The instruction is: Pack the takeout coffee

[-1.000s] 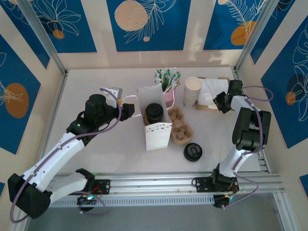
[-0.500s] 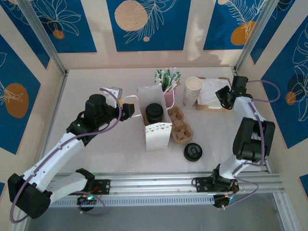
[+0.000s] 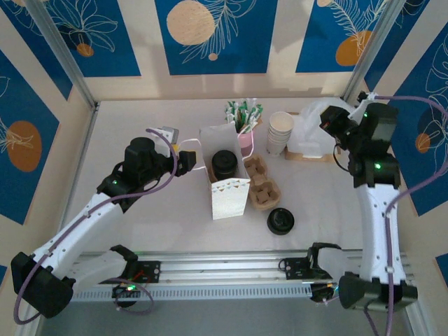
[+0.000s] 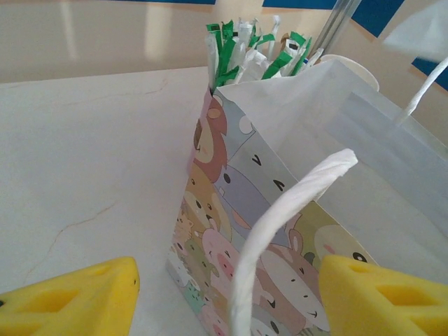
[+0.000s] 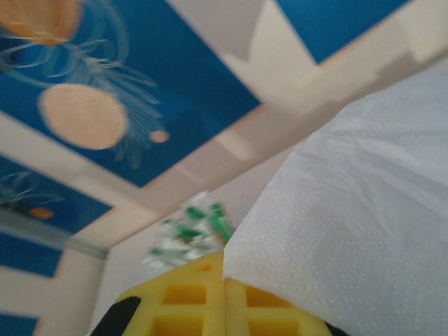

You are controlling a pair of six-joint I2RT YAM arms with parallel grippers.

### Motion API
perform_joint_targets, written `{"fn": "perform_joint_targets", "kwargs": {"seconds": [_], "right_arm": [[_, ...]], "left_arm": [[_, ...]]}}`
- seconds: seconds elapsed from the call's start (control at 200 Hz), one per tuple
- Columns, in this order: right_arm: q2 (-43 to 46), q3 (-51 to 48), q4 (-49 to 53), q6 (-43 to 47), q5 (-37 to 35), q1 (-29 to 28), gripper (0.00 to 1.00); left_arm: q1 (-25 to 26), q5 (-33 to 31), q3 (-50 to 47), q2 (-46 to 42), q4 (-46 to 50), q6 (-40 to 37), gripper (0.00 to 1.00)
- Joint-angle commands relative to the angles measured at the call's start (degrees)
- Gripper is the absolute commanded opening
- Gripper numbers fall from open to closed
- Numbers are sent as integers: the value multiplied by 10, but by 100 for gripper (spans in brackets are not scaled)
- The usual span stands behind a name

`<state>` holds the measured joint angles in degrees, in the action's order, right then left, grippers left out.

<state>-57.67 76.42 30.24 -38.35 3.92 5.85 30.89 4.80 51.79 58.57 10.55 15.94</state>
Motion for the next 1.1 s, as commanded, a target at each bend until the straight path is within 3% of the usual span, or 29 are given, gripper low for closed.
{"fn": "perform_joint_targets", "kwargs": {"seconds": [0.0,0.11,0.335,0.46,0.54,0.885,1.096], "right_arm": [[24,46,52,-1,114,-17,0],[33,102,50,-19,151,-86,0],[0,196,44,-24,105,-331,0],[-34,239,59,22,42,-473,0],[-61,265,110,58,-16,-527,0],[-91,179,217,82,-141,-537,0],[-131,197,318,125,-148,-531,0]], "left_arm": [[9,-4,5,-9,-1,-9,69],[10,-3,5,-7,-2,-9,69],[12,-8,5,-6,-1,-11,69],[12,-9,5,-3,-1,-12,69],[13,-8,5,-2,1,-12,69],[15,-10,5,-4,1,-14,69],[16,-11,6,-5,2,-15,69]]}}
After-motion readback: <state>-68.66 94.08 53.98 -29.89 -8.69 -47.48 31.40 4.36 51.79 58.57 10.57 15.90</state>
